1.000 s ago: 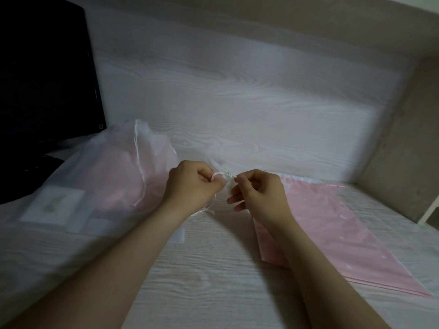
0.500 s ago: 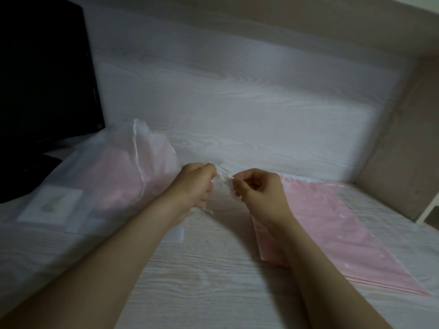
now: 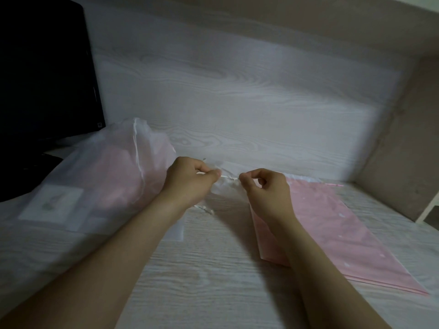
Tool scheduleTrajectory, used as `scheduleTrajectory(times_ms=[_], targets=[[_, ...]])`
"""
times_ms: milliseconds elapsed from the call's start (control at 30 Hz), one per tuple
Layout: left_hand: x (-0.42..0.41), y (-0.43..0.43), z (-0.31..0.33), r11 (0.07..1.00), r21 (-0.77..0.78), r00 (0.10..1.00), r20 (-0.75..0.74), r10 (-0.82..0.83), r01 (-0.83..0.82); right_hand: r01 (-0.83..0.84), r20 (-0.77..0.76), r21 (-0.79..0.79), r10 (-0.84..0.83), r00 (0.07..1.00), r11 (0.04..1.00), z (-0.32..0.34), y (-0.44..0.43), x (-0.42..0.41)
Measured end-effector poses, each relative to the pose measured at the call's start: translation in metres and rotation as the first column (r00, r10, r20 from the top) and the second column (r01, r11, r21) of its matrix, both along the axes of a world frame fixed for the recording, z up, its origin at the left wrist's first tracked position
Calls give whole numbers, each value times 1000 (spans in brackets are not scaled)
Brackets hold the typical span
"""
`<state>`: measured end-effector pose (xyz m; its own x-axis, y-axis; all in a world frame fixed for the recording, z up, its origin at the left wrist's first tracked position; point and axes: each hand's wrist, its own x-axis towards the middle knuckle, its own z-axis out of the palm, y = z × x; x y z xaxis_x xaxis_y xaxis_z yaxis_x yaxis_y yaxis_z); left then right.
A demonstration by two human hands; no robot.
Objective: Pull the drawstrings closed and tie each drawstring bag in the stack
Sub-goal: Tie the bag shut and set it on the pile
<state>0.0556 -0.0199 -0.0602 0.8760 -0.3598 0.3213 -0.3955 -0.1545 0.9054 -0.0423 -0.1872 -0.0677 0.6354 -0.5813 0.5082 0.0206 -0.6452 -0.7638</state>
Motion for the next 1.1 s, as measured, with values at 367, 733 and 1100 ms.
scheduleTrajectory(times_ms=[367,733,1100], targets=[[-18,0,13,981,18,979,-63,-194,195,32,21,56,-33,999,998,10,5,-9],[-31,1,21,879,-208,903,87,-421,430,85,-23,-79,-87,996,993,-4,2,3],[-27,-2,17,835,-350,883,-42,-468,425,-86,-190,-216,45,981,973,-4,10,-1]])
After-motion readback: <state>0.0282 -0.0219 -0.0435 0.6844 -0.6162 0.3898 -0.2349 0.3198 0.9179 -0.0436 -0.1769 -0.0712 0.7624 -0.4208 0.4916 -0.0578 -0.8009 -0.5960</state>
